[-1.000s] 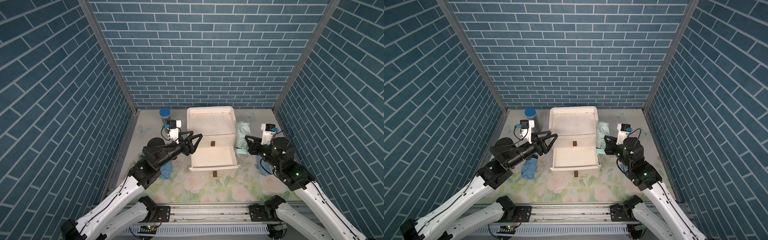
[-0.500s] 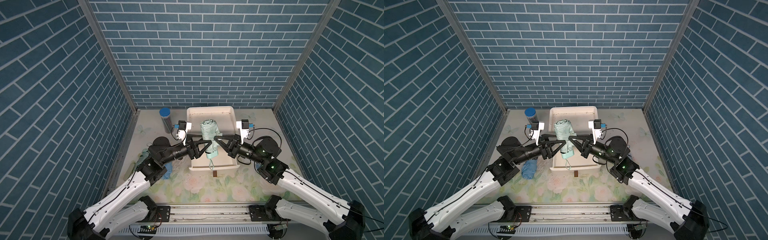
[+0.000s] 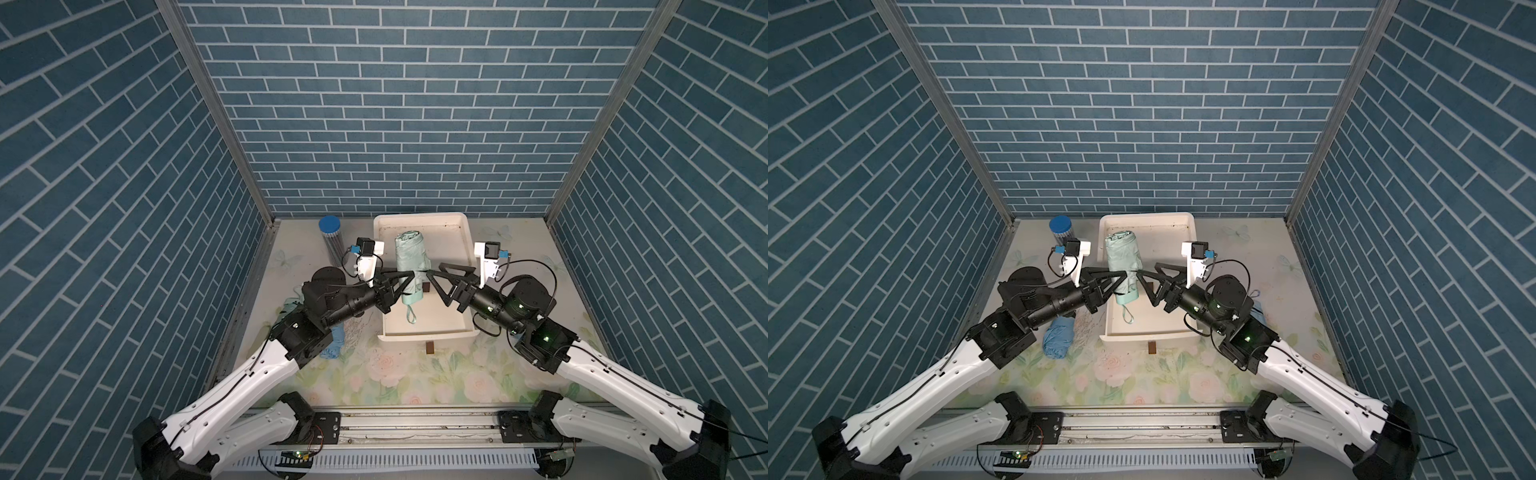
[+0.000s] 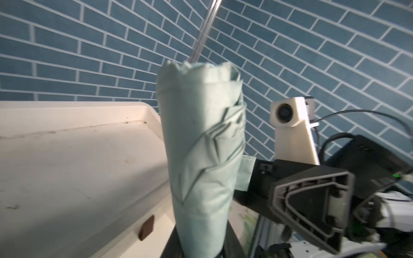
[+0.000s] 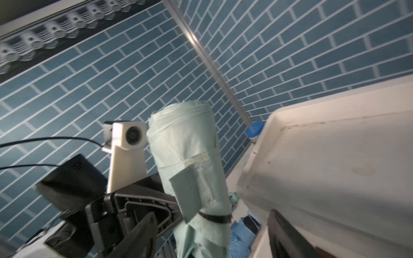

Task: Place the umbrella in the drawer by color
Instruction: Pick up the umbrella from the center of the board, then place the umbrella in the drawer.

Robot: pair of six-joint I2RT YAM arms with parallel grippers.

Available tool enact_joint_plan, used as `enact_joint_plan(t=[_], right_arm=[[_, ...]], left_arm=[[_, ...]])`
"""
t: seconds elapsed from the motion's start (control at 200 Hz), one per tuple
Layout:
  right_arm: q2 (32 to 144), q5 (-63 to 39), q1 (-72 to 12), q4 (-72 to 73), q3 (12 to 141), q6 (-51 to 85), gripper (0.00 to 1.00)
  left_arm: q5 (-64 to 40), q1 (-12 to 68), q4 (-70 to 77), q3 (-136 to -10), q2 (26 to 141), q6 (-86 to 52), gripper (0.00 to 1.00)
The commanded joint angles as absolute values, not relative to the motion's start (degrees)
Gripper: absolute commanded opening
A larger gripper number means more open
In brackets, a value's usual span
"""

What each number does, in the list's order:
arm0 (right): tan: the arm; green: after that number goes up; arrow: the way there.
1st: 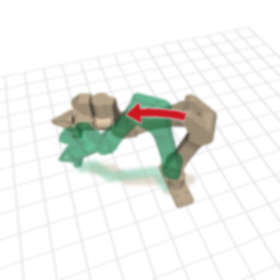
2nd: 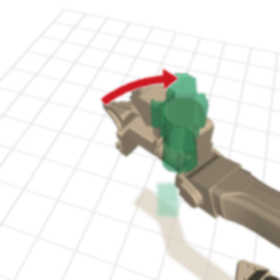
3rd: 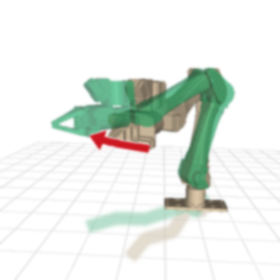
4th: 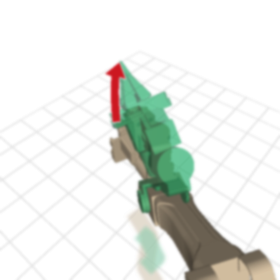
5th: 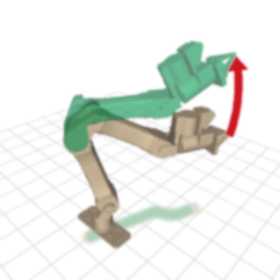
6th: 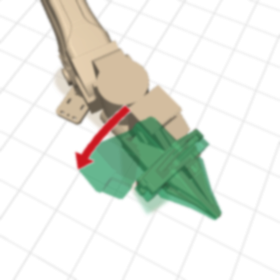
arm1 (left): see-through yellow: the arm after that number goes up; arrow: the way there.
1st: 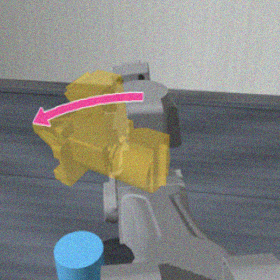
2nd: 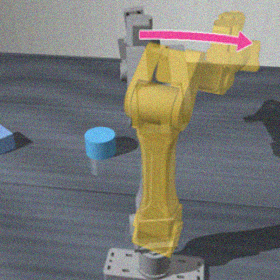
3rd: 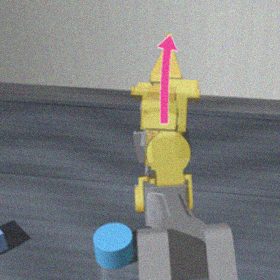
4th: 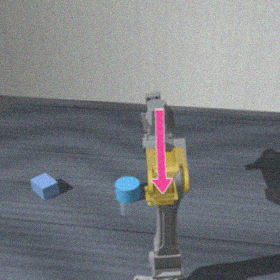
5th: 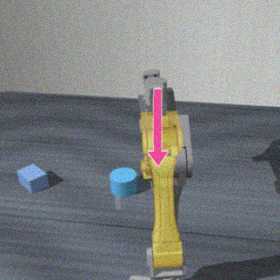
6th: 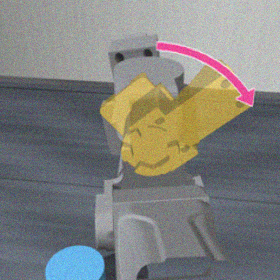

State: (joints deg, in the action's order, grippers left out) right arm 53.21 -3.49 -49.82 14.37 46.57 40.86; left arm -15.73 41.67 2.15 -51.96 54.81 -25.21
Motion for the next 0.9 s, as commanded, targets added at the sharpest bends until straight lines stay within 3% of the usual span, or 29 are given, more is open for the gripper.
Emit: enact_joint_plan(t=[0.0,0.065,0.15,0.245,0.57,0.76,0.895], right_arm=[[51.9,11.7,-49.8,-4.5,53.7,38.2,0.86],[54.1,13.0,-49.8,-12.9,59.2,38.5,0.91],[56.8,15.0,-49.9,-23.8,65.3,41.5,0.97],[56.6,10.4,-49.9,-24.0,66.0,42.8,0.99],[56.9,-2.5,-49.9,-15.6,64.4,49.6,0.93],[56.4,-4.0,-49.9,-11.4,61.8,51.6,0.90],[56.8,-4.0,-49.9,-14.0,62.1,52.3,0.81]], left_arm=[[-4.0,43.4,-5.4,-55.5,54.7,-15.5,0.01],[3.7,47.6,-8.5,-56.7,55.5,-11.1,0.00],[22.4,56.6,-11.6,-58.7,58.4,-5.9,0.00],[33.2,62.0,-12.3,-59.9,61.6,-3.5,0.00],[43.3,73.3,-7.9,-58.8,64.8,6.6,0.00],[43.5,74.4,-9.4,-59.3,67.6,7.4,0.00],[43.8,74.4,-8.1,-58.6,67.2,7.2,0.00]])
